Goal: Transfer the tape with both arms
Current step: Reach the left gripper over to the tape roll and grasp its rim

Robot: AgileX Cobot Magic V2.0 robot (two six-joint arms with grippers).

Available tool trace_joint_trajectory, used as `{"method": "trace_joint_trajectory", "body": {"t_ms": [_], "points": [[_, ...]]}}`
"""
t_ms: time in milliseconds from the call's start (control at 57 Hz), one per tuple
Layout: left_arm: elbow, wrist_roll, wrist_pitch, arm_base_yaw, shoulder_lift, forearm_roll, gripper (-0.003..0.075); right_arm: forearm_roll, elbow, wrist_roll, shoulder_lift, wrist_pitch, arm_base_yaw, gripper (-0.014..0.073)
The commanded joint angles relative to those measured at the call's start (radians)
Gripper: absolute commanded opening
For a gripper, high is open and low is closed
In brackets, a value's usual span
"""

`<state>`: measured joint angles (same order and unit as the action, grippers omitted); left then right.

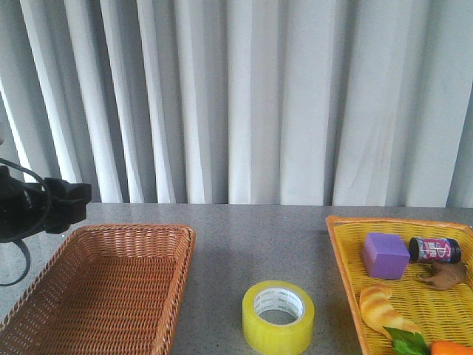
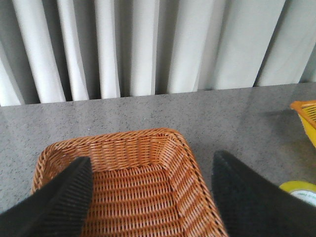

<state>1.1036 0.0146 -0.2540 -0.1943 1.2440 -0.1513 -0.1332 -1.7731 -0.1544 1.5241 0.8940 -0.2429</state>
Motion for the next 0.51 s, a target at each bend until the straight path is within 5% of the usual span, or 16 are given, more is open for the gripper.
{"method": "trace_joint_trajectory", "body": {"t_ms": [0,245,491], "points": [[0.04,0.013,0.106,-0.041,-0.016,-0.011,0.0504,-0.062,0.045,-0.025,-0.07,-0.121,-0.02,-0.0008],[0.305,0.131,-0.063,-0.169,0.167,-0.011,0.0504,-0.059,0.159,-0.025,-0.075,-0.092,-0.02,-0.0008],[0.71,0.13,-0.436,-0.267,0.506,-0.011,0.0504,-0.059,0.191,-0.025,-0.075,-0.088,-0.02,-0.0008]]}}
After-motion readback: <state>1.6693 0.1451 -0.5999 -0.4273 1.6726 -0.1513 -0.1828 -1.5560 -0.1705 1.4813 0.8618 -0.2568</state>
